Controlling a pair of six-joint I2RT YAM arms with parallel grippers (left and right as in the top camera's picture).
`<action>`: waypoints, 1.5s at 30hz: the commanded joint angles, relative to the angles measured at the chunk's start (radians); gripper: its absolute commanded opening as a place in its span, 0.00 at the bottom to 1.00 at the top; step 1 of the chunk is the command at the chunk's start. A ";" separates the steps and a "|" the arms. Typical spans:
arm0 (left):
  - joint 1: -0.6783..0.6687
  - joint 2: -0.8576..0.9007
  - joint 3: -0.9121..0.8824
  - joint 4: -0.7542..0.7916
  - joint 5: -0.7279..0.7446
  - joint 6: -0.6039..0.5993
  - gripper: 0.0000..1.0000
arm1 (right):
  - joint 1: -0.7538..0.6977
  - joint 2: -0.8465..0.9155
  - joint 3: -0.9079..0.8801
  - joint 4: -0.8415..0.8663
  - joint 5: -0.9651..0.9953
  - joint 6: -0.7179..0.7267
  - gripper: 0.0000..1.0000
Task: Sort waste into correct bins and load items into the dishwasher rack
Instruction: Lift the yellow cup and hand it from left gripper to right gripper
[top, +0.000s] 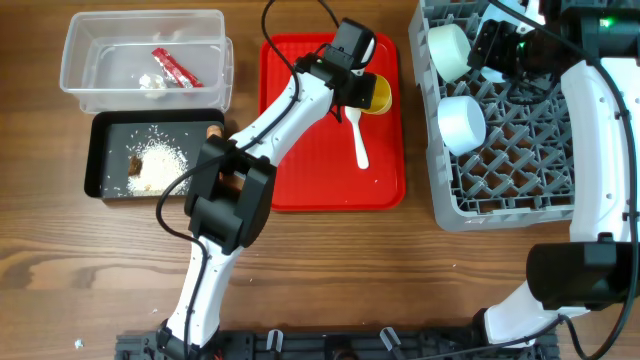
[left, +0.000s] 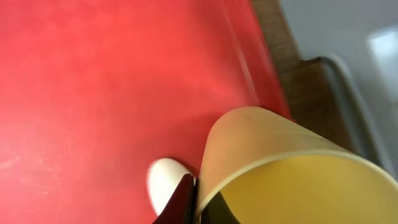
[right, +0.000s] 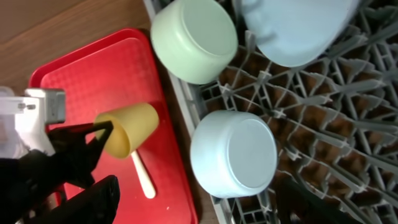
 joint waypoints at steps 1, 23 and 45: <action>0.064 -0.082 0.027 0.000 0.253 -0.030 0.04 | 0.002 -0.013 0.003 0.046 -0.194 -0.104 0.81; 0.446 -0.253 0.027 -0.056 1.474 -0.022 0.04 | 0.167 0.118 0.003 0.418 -1.115 -0.600 0.80; 0.382 -0.253 0.027 -0.063 1.473 -0.022 0.04 | 0.200 0.159 0.003 0.480 -1.247 -0.697 0.75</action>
